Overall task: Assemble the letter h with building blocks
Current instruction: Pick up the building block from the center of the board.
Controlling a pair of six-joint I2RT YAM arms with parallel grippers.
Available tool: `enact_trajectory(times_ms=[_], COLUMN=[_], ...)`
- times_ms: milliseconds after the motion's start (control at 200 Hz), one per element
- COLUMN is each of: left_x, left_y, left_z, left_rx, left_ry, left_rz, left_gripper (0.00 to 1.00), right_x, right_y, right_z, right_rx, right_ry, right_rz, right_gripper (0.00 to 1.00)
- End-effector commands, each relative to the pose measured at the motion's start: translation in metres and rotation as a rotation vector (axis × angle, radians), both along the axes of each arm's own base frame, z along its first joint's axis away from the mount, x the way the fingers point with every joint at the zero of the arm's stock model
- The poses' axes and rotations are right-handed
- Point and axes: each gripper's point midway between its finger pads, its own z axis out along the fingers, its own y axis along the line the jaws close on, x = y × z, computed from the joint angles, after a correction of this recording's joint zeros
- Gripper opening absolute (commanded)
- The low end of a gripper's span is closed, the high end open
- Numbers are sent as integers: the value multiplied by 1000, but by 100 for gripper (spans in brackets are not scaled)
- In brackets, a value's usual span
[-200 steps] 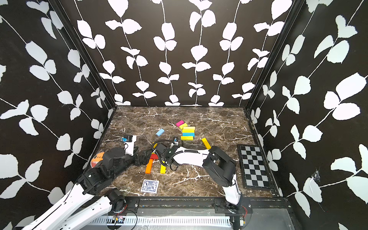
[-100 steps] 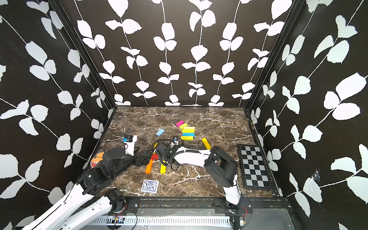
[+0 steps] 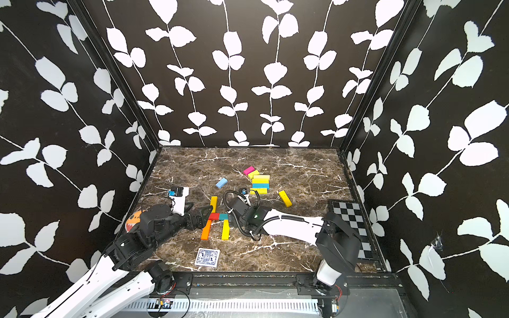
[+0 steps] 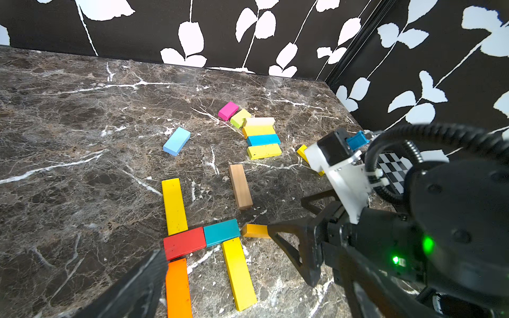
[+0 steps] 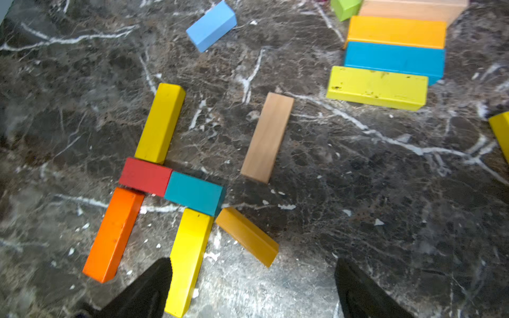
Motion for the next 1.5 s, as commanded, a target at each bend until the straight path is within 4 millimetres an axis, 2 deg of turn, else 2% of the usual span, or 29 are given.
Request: enact_trajectory(times_ms=[0, 80, 110, 140, 355, 605, 721, 841, 941, 1186, 1196, 1236, 1271, 1296, 1336, 1496], left_x=[-1, 0, 0, 0, 2, 5, 7, 8, 9, 9, 9, 9, 9, 9, 9, 10], left_y=[0, 0, 0, 0, 1, 0, -2, -5, -4, -2, -2, -3, -3, -3, -3, -3], left_z=[5, 3, 3, 2, -1, -2, -3, -6, -6, -6, -6, -6, -7, -7, -8, -9], left_rx=[-6, -3, -3, 0, 9, 14, 21, 28, 32, 42, 42, 41, 42, 43, 45, 49], left_ry=[-7, -2, 1, 4, 17, 23, 29, 37, 36, 33, 32, 33, 34, 35, 36, 40], left_rz=[-5, -1, 1, 0, 13, 22, 21, 16, 20, 26, 25, 24, 25, 25, 22, 22], left_gripper=[99, 99, 99, 99, 99, 99, 99, 99, 99, 99, 99, 99, 99, 99, 99, 99], right_x=[0, -4, -6, -8, -10, 10, 17, 21, 25, 26, 26, 25, 25, 24, 23, 20], right_y=[4, 3, 4, 6, 11, 22, 20, 18, 13, 11, 10, 9, 8, 9, 9, 8], right_z=[11, -2, 0, -12, -32, -30, -38, -42, -40, -39, -39, -41, -41, -40, -39, -29], right_rx=[92, 72, 51, 16, -100, -82, -48, -48, -57, -74, -78, -90, -94, -94, -93, -127], right_ry=[32, 98, 110, 139, 189, 148, 183, 200, 184, 173, 174, 182, 184, 182, 174, 117], right_rz=[98, 151, 175, 206, 297, 297, 273, 263, 240, 240, 238, 237, 240, 242, 243, 259], right_gripper=[89, 81, 77, 74, 72, 52, 43, 27, 0, 0, 4, 33, 50, 57, 62, 62])
